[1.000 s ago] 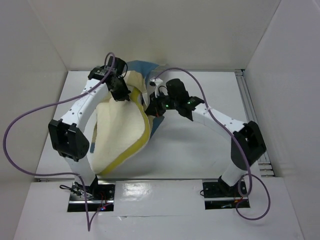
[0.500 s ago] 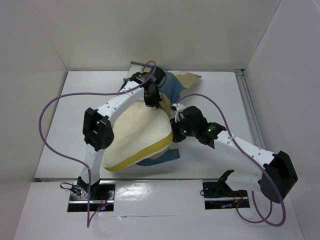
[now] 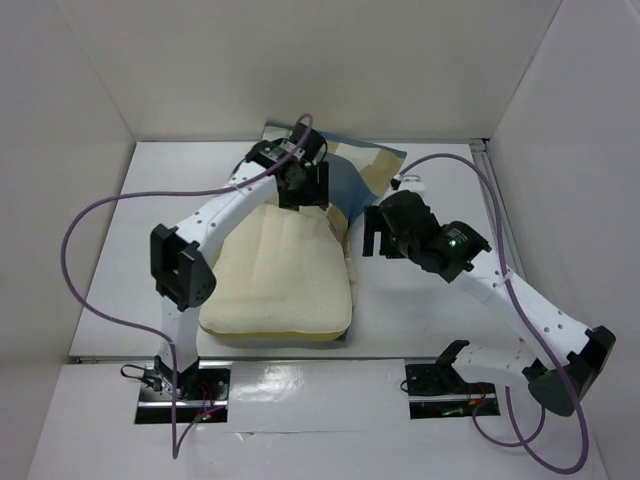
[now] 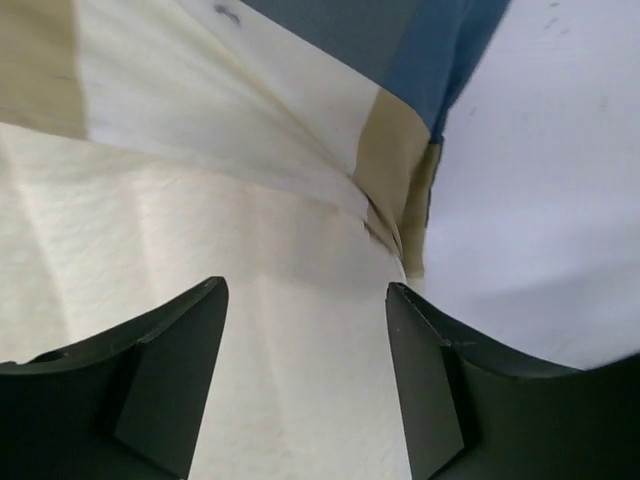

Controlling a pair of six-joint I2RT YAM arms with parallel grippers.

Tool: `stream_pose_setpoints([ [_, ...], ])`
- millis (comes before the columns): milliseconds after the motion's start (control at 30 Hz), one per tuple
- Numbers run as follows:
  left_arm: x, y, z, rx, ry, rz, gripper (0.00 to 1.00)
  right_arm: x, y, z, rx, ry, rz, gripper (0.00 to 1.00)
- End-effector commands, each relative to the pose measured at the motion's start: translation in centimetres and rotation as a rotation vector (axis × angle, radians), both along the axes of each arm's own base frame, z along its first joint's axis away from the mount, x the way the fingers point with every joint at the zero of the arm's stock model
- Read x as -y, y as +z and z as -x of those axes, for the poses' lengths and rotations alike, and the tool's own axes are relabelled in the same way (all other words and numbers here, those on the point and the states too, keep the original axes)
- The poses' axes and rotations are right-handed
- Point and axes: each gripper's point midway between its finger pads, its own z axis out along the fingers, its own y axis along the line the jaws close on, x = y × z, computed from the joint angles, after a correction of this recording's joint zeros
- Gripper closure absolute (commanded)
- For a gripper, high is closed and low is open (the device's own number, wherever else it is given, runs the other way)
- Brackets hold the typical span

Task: Put the pillow into the pillowcase

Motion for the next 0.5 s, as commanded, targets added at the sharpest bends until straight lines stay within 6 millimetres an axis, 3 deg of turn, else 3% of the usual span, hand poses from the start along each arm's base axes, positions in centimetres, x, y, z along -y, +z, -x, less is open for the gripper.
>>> stream_pose_setpoints([
  [0, -3.2, 8.1, 1.0, 0.151, -0.037, 0.049, 0.23, 1.2, 1.3, -2.4, 0.054, -0.079, 0.114, 0.09],
  [33, -4.8, 8.0, 1.0, 0.152, -0.003, 0.022, 0.23, -0.6, 2.2, -3.2, 0.062, -0.034, 0.067, 0.09],
  [67, -7.7, 8.2, 0.1, 0.173, 0.098, -0.016, 0.23, -3.1, 1.9, -4.7, 0.076, 0.018, 0.040, 0.07],
  [100, -9.7, 9.4, 0.4, 0.200, 0.151, -0.015, 0.23, -5.0, 1.7, -5.2, 0.075, 0.056, 0.009, 0.07],
  [133, -11.8, 8.3, 1.0, 0.166, 0.204, -0.040, 0.24, -7.5, 1.3, -5.2, 0.059, 0.139, -0.030, 0.07],
  [167, -14.9, 8.4, 0.6, 0.162, 0.300, -0.043, 0.25, -10.8, 0.1, -5.9, 0.050, 0.209, -0.036, 0.07],
  [200, -16.6, 8.3, 1.0, 0.158, 0.367, -0.037, 0.25, -12.3, -0.8, -6.0, 0.036, 0.235, -0.035, 0.06],
  [233, -18.4, 9.5, 1.9, 0.183, 0.419, -0.016, 0.25, -13.7, -1.8, -6.1, 0.020, 0.254, -0.043, 0.06],
  [267, -20.9, 8.3, 2.3, 0.164, 0.495, -0.023, 0.25, -15.8, -4.1, -5.6, -0.032, 0.305, -0.035, 0.06],
  [300, -22.0, 8.3, 2.6, 0.180, 0.522, -0.017, 0.25, -17.4, -4.4, -5.7, -0.031, 0.307, -0.080, 0.06],
  [333, -23.0, 7.6, 4.0, 0.180, 0.541, -0.009, 0.25, -18.3, -5.9, -5.3, -0.054, 0.325, -0.089, 0.06],
  [433, -24.8, 6.8, 4.3, 0.194, 0.558, 0.057, 0.25, -18.5, -11.1, -4.3, -0.149, 0.298, -0.068, 0.11],
  [467, -25.0, 5.1, 5.0, 0.141, 0.549, 0.063, 0.25, -18.1, -12.4, -4.2, -0.171, 0.281, -0.047, 0.12],
])
